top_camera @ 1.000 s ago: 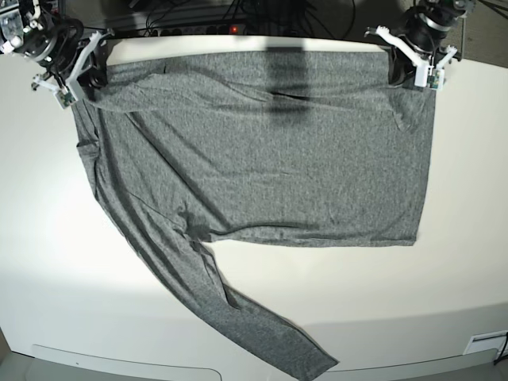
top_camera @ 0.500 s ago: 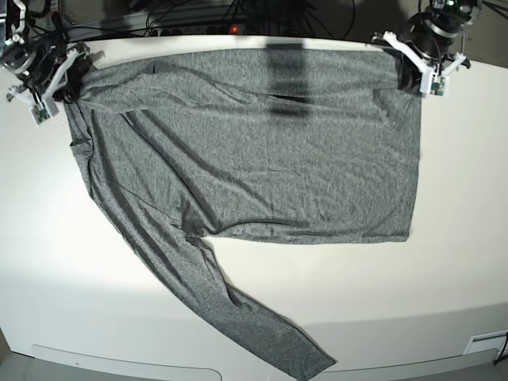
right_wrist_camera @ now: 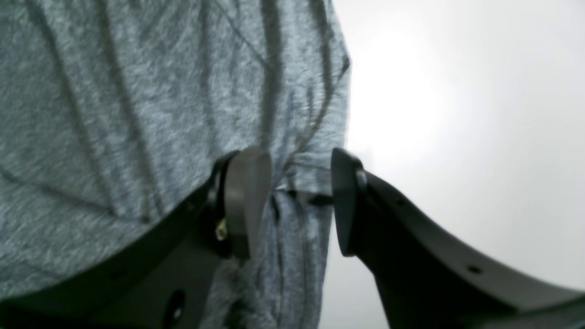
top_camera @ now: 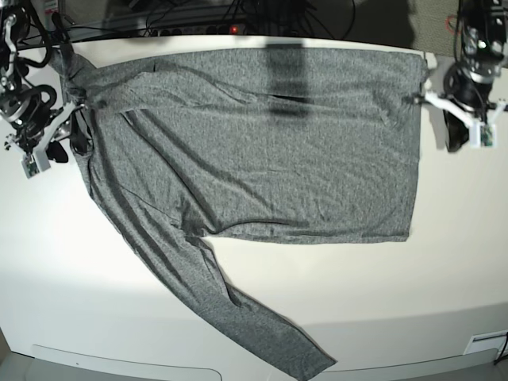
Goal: Fold the T-shirt properly
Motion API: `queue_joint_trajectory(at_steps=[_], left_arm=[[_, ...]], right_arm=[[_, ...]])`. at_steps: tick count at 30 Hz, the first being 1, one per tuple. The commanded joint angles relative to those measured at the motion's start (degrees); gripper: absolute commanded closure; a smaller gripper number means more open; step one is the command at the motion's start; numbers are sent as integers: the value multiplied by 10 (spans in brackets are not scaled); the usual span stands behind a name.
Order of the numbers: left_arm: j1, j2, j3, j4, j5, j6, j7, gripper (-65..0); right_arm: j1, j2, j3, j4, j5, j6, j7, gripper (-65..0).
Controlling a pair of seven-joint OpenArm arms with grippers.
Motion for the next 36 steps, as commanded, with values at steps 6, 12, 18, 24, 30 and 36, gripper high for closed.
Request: queue_joint_trajectory(at_steps=[6, 12, 18, 24, 30, 36], left_arm=[[-114, -7, -4, 10, -3, -23, 54, -173], [-237, -9, -4, -85, -48, -118, 127, -203], [-377, -41, -4, -318, -99, -225, 141, -203], [-509, -61, -4, -549, -104, -278, 156, -203], [-599, -61, -4, -727, -16, -278, 114, -202], [-614, -56, -4, -791, 14, -278, 84, -202]], right_arm=[[58, 13, 6, 8, 87, 1, -94, -260], [71, 13, 6, 8, 125, 1, -140, -260], [71, 13, 6, 8, 125, 1, -157, -260], [71, 13, 6, 8, 125, 1, -157, -259], [71, 13, 6, 8, 125, 1, -157, -260], [71, 13, 6, 8, 125, 1, -158, -259]])
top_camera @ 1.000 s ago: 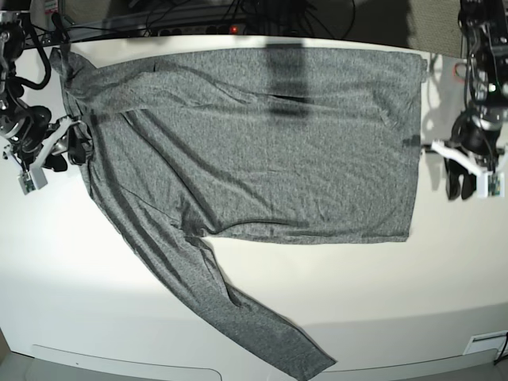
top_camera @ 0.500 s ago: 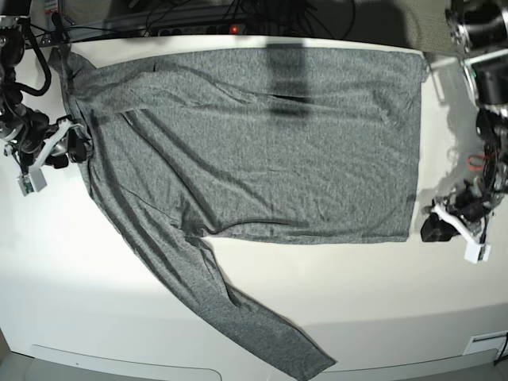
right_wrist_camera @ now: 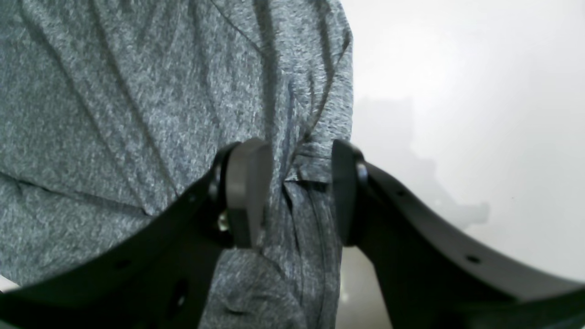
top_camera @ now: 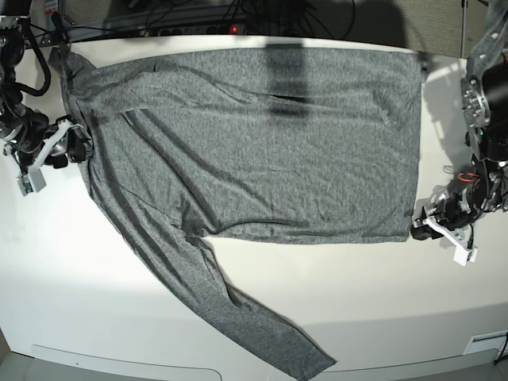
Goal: Fold the T-shirt properly
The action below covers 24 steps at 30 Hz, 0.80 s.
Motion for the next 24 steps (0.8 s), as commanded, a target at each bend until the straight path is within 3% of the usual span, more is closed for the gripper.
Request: queue_joint_trajectory(at_steps=[1, 11, 17, 21, 24], left_arm=[[-13, -2, -2, 3, 1, -3, 2, -202], [-13, 48, -2, 3, 1, -3, 78, -202], [-13, 51, -2, 3, 1, -3, 94, -197], [-13, 51, -2, 3, 2, -3, 113, -115], [-13, 49, -2, 3, 1, -3, 109, -13]], right_arm=[[9, 13, 5, 8, 7, 3, 11, -259], [13, 13, 5, 8, 6, -1, 11, -259], [13, 13, 5, 8, 6, -1, 11, -259], [20, 13, 5, 8, 7, -1, 11, -259], [24, 13, 5, 8, 7, -1, 11, -259]])
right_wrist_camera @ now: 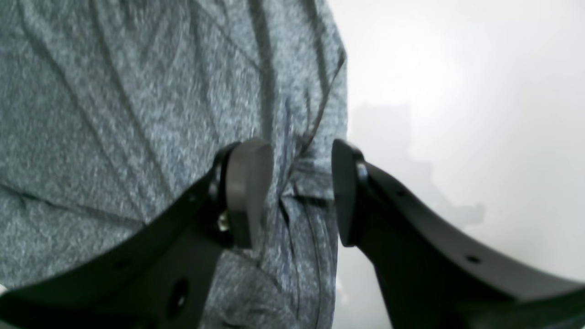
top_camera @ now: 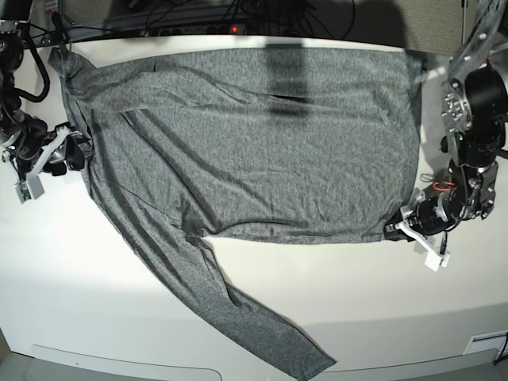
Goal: Fold the T-shirt properly
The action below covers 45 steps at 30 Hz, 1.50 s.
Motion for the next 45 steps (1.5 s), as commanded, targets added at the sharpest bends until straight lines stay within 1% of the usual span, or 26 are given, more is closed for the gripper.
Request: queue_joint_trajectory(at_steps=[1, 9, 13, 15, 17, 19, 22, 24, 29, 32, 36, 37, 42, 43, 45], left_arm=[[-6, -6, 2, 1, 20, 6, 21, 0], [-6, -16, 1, 1, 19, 6, -38, 0], [-6, -15, 1, 1, 17, 6, -48, 0], [-6, -15, 1, 1, 17, 6, -48, 0], [-6, -16, 2, 1, 17, 6, -48, 0], [-6, -16, 1, 1, 18, 6, -48, 0], [-6, -16, 2, 1, 18, 6, -48, 0], [-6, -16, 1, 1, 17, 6, -48, 0], [-6, -16, 1, 1, 18, 6, -50, 0], [-5, -16, 1, 1, 17, 6, -51, 0], [0, -16, 1, 1, 18, 6, -53, 0], [3, -16, 1, 1, 18, 6, -58, 0], [12, -16, 1, 1, 18, 6, -66, 0], [14, -16, 1, 1, 18, 6, -65, 0], [16, -16, 1, 1, 20, 6, -65, 0]], right_arm=[[6, 13, 5, 8, 7, -1, 12, -259], [13, 12, 5, 8, 7, 0, 53, -260], [42, 12, 4, 8, 6, 0, 57, -260], [65, 12, 3, 7, -3, 0, 56, -281], [93, 13, -7, 2, -16, 0, 57, -315], [126, 13, -28, -14, -15, -1, 57, -328], [185, 13, -80, -70, -16, -3, 56, -328], [236, 13, -125, -132, -15, -12, 52, -328], [381, 8, -239, -284, -13, -13, 38, -328], [458, -8, -286, -358, -15, -13, 16, -328], [537, -44, -335, -476, -16, -13, 17, -328], [553, -56, -343, -502, -25, -13, 22, -328], [608, -111, -364, -604, -157, -16, 92, -328], [614, -120, -364, -621, -180, -23, 106, -328], [619, -134, -364, -648, -219, -48, 136, -328]])
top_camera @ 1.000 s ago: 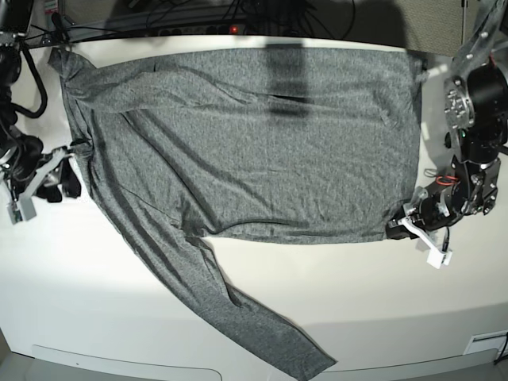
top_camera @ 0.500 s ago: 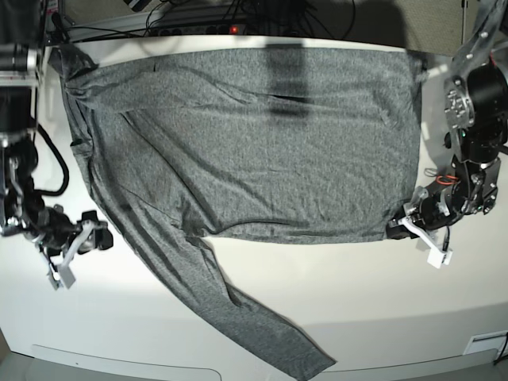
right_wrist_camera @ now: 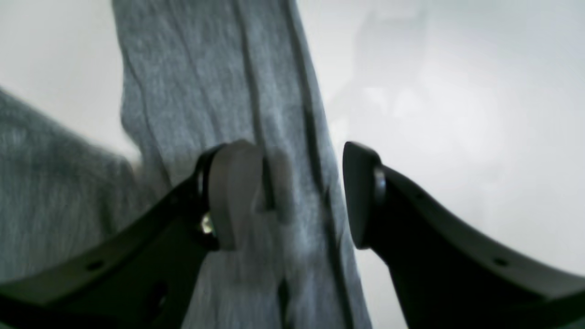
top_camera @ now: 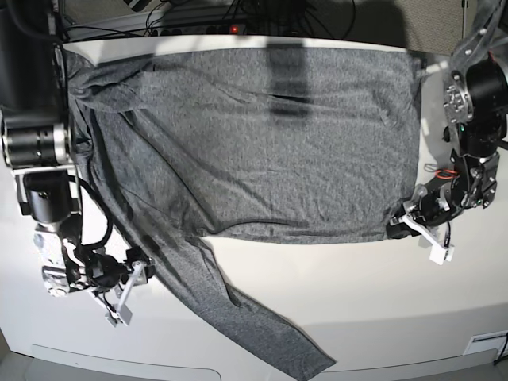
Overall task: Fold the T-shirt properly
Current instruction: 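Grasp the shirt side near the sleeve with the right gripper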
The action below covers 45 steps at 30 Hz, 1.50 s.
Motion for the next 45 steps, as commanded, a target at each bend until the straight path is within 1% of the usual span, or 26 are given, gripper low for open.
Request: queue_joint_trajectory(at_steps=[1, 2, 4, 10, 15, 19, 23, 28, 30, 33, 35, 36, 37, 40, 45], left_arm=[[-5, -7, 1, 2, 18, 9, 17, 0], [-4, -8, 1, 2, 18, 9, 16, 0], [-2, -8, 1, 2, 18, 9, 16, 0], [4, -8, 1, 2, 18, 9, 14, 0], [7, -8, 1, 2, 17, 9, 12, 0], [7, -8, 1, 2, 17, 9, 12, 0], [7, -8, 1, 2, 17, 9, 12, 0], [7, -8, 1, 2, 17, 9, 12, 0], [7, -8, 1, 2, 17, 9, 12, 0], [7, -8, 1, 2, 17, 9, 12, 0], [7, -8, 1, 2, 17, 9, 12, 0], [7, -8, 1, 2, 17, 9, 12, 0], [8, -8, 1, 2, 17, 9, 12, 0], [10, -8, 1, 2, 15, 9, 12, 0], [12, -7, 1, 2, 15, 9, 10, 0]], right_arm=[[18, 2, 2, -5, -11, -7, 16, -328], [18, -2, 2, -14, -22, -10, 26, -328], [17, -8, 2, -31, -36, -14, 28, -328], [17, -5, 2, -69, -77, -37, 57, -328], [17, 0, 2, -69, -77, -37, 69, -328], [15, 0, 2, -70, -77, -37, 64, -328], [1, 0, 2, -70, -77, -53, 64, -328], [-15, -1, 2, -70, -76, -52, 61, -324], [-15, -2, 2, -70, -76, -52, 43, -276], [-15, -2, 2, -70, -76, -52, 38, -191], [-15, -2, 2, -70, -76, -53, 40, -109], [-15, -2, 2, -70, -77, -57, 43, -57], [-15, -2, 2, -70, -76, -69, 49, -5], [-18, -2, 2, -70, -76, -91, 66, 0], [-36, -2, 2, -70, -74, -91, 69, 0]])
